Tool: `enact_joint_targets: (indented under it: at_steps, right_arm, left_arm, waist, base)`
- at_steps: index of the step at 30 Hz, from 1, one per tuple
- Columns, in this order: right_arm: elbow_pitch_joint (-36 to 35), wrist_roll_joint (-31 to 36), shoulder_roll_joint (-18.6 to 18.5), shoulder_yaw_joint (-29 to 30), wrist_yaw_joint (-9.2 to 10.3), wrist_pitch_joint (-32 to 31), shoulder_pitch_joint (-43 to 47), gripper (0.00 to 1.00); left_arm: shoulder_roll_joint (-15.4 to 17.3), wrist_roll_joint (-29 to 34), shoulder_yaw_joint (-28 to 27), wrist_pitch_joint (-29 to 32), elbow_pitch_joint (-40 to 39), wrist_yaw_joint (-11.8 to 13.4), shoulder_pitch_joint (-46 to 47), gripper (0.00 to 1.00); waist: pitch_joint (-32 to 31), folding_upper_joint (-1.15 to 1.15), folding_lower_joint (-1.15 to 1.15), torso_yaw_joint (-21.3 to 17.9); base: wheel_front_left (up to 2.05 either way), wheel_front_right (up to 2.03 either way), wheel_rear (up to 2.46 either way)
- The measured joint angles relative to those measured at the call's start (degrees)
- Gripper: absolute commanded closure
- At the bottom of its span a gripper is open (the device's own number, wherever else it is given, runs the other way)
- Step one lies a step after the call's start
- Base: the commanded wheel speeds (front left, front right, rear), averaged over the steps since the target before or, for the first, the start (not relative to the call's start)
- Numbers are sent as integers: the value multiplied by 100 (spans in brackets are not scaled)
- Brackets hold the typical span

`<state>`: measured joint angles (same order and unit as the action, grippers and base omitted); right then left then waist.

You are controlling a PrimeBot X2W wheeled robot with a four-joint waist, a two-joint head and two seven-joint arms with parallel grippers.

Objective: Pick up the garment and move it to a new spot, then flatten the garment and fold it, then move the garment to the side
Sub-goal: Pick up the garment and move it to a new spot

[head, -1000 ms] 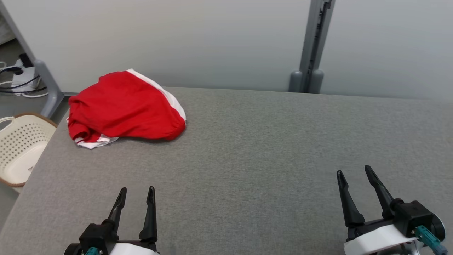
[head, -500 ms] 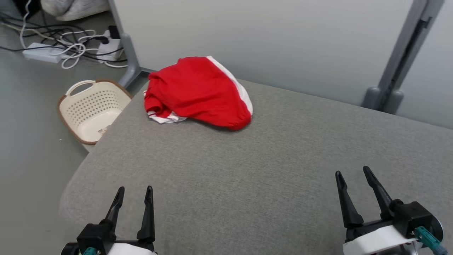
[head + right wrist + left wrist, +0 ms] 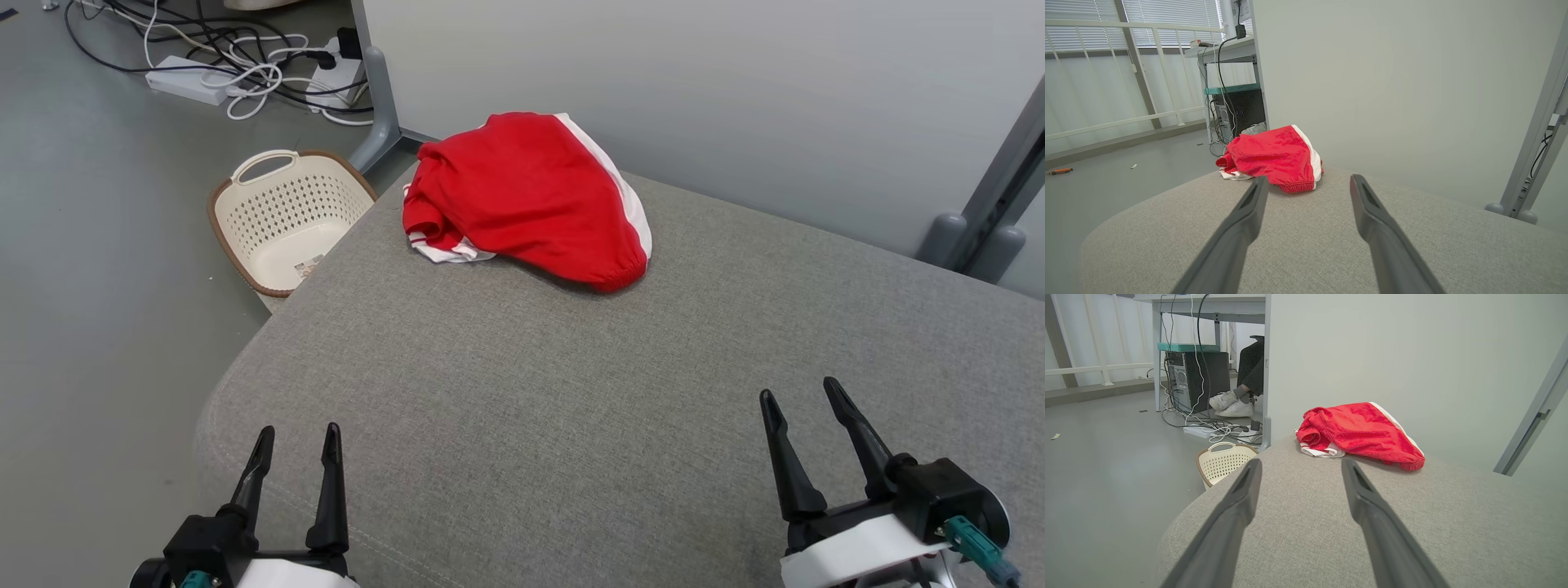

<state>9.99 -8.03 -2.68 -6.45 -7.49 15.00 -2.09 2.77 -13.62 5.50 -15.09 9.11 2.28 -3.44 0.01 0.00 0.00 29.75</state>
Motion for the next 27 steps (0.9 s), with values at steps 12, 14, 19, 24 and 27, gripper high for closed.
enact_joint_targets:
  at_steps: [12,14,19,24,27]
  right_arm:
    - [-111,220,0,180,0,0,-107,0]
    - [-131,278,0,203,0,0,-167,0]
    - [-165,387,1,223,0,0,-297,0]
    - [-205,528,-1,249,0,0,-450,0]
    - [-243,612,2,265,0,0,-561,0]
  left_arm:
    - [248,167,-151,1,-4,-152,626,0]
    - [404,252,-199,1,-20,-182,991,0]
    - [824,435,-202,121,51,-346,1867,0]
    - [1329,458,-232,604,322,-627,3192,0]
    - [1664,417,-181,1023,630,-788,3907,0]
  waist:
    - [322,0,0,-166]
    - [414,0,0,-263]
    - [598,0,0,-501]
    - [848,0,0,-862]
    - [1011,0,0,-1110]
  base:
    - [0,0,0]
    - [0,0,0]
    - [0,0,0]
    - [0,0,0]
    - [0,0,0]
